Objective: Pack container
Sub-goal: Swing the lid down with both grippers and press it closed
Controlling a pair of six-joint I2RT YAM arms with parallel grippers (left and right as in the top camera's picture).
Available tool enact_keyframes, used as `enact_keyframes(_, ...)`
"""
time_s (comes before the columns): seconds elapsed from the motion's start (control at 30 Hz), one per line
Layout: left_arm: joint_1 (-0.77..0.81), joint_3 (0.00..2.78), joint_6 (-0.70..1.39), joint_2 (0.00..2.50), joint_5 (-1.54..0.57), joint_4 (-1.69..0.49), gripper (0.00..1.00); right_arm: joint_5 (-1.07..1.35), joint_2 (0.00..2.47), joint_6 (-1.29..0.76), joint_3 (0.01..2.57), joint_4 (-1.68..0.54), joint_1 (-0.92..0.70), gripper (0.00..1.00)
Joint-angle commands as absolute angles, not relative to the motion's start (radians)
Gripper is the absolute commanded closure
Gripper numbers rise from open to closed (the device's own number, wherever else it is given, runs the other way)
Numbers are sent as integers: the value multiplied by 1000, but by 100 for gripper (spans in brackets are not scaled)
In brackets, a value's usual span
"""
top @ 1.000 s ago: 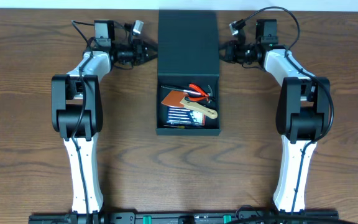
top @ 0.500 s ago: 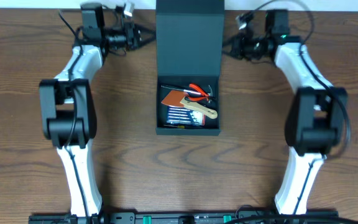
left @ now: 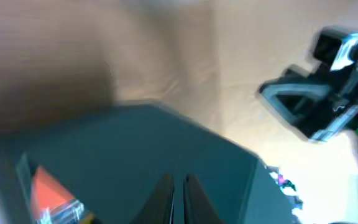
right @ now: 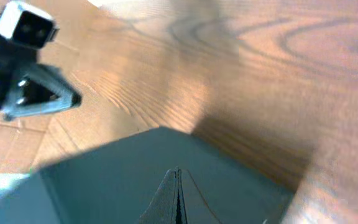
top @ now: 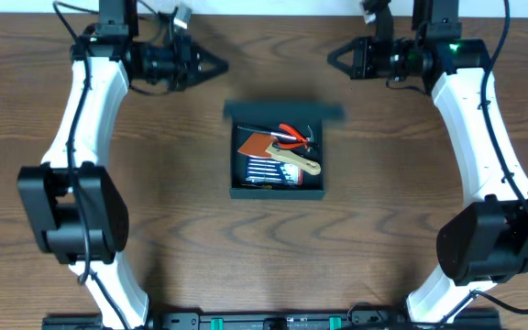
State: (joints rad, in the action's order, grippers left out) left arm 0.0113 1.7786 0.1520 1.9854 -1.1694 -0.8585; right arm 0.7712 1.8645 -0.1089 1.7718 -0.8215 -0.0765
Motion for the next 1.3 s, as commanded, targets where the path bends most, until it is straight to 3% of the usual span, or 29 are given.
enact_keyframes(0.0,29,1782,-117,1894,-951,-1015,94,707,1806,-61,1771,-863,-116,99)
enact_keyframes(0.23,102,1782,-190,1783,-602,-1331,94,478,1717,-31,1771,-970,-228,99)
enact_keyframes(0.43,196,1777,-191,1758,-419,-1412,94,294,1679,-32,1771,-1054,-336,99)
enact_keyframes(0.63,303,1677,-189,1761,-263,-1290,94,185,1745,-33,1764,-1150,-388,99)
enact_keyframes(1.27,350,1288,-175,1798,-355,-834,93,213,1946,-55,1533,-1081,-394,98)
